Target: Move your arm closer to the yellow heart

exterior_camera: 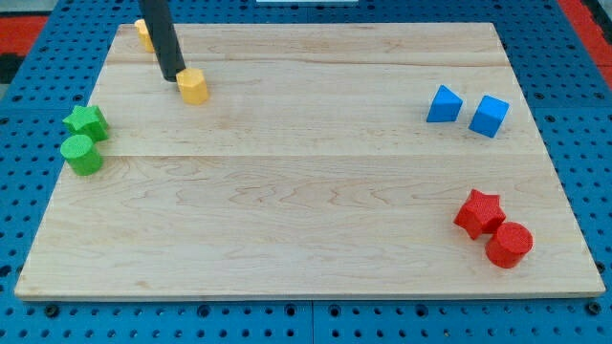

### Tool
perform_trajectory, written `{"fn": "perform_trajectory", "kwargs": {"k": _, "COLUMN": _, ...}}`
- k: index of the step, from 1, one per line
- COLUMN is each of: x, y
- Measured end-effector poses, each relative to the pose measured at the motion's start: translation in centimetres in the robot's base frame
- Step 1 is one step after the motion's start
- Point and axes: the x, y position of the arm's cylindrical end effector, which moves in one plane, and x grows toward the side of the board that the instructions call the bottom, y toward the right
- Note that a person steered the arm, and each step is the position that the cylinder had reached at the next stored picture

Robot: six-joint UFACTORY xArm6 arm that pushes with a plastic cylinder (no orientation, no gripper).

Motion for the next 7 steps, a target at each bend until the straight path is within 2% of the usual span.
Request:
{"fn": "perform_trajectory", "kwargs": {"k": 2, "x": 3.2, "y": 4.1}}
{"fn": "perform_trajectory", "kwargs": {"k": 3, "x": 3.0, "y": 4.4}}
{"fn": "perform_trajectory", "kwargs": {"k": 4, "x": 1.1, "y": 2.6}}
{"fn": "perform_trajectory", "kwargs": {"k": 5, "x": 1.0, "y": -0.7}}
{"fn": "perform_trajectory", "kwargs": {"k": 7, "x": -2.2, "y": -10.9}}
